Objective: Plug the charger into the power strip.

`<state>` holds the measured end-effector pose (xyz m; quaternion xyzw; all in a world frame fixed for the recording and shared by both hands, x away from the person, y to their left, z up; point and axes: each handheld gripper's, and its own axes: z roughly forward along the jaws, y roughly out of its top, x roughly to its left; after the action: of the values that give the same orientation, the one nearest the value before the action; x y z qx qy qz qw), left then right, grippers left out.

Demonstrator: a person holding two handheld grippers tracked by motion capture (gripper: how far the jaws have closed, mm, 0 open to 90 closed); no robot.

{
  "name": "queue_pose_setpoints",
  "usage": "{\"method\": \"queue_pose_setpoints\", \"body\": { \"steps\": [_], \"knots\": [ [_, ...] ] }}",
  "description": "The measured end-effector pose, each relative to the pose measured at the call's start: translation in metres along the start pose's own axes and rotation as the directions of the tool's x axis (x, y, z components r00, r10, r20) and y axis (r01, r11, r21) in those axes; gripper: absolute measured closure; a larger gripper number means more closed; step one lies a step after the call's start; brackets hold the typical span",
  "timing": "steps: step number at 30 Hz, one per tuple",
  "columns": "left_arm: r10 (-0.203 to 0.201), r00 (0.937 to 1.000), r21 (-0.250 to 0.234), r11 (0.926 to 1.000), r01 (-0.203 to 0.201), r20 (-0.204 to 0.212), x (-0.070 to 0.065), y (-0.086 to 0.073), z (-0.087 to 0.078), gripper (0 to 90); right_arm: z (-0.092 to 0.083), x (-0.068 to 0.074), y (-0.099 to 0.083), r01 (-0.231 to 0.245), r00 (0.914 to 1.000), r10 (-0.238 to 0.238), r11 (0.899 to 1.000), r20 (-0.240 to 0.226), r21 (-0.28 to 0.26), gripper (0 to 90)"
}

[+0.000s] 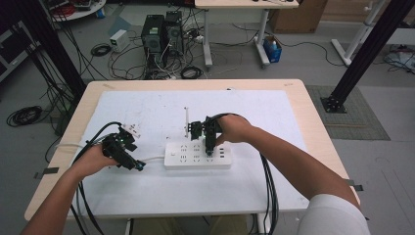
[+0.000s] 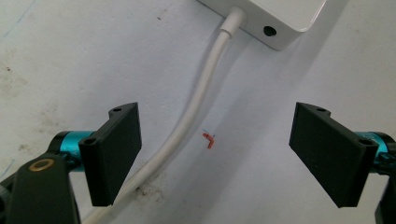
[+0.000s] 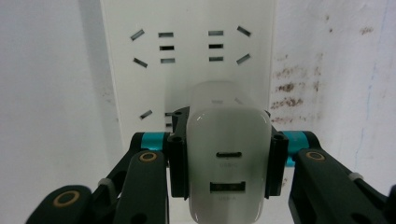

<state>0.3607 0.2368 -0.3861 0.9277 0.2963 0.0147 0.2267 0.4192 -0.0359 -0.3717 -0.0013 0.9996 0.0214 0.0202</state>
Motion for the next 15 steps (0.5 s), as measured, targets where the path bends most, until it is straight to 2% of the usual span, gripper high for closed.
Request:
{"method": "queue_pose_setpoints", "body": {
  "steps": [1, 6, 11, 13, 14, 15],
  "knots": [
    [0.001, 1.0000, 0.000, 1.0000, -0.001, 0.002, 0.000, 0.000, 0.001, 17.1, 0.000, 0.003, 0.001, 0.003, 0.9998, -0.003, 1.000, 0.020, 0.002, 62.7],
    [-0.009, 1.0000, -0.013, 0.9999, 0.009, 0.002, 0.001, 0.000, 0.000, 17.1, 0.001, -0.003, -0.001, -0.003, 0.9998, 0.003, 1.000, -0.020, -0.006, 62.7],
    [-0.006, 1.0000, -0.009, 0.9999, 0.006, -0.006, 0.003, 0.000, 0.001, 17.0, 0.001, -0.004, -0.002, -0.004, 0.9995, 0.003, 1.000, -0.030, -0.016, 62.5],
    [-0.008, 0.9999, -0.022, 0.9997, 0.008, -0.009, 0.002, 0.001, 0.001, 17.0, 0.001, -0.006, -0.006, 0.013, 0.9992, -0.015, 0.999, -0.037, -0.049, 61.9],
    [-0.008, 0.9999, -0.026, 0.9996, 0.007, -0.013, 0.002, 0.000, 0.000, 17.1, 0.001, -0.006, -0.007, 0.014, 0.9992, -0.016, 0.998, -0.038, -0.060, 58.3],
    [-0.004, 0.9999, -0.024, 0.9997, 0.004, -0.016, 0.002, 0.000, -0.001, 17.0, 0.002, -0.006, -0.010, 0.005, 0.9992, -0.008, 0.998, -0.039, -0.070, 43.3]
  ]
}}
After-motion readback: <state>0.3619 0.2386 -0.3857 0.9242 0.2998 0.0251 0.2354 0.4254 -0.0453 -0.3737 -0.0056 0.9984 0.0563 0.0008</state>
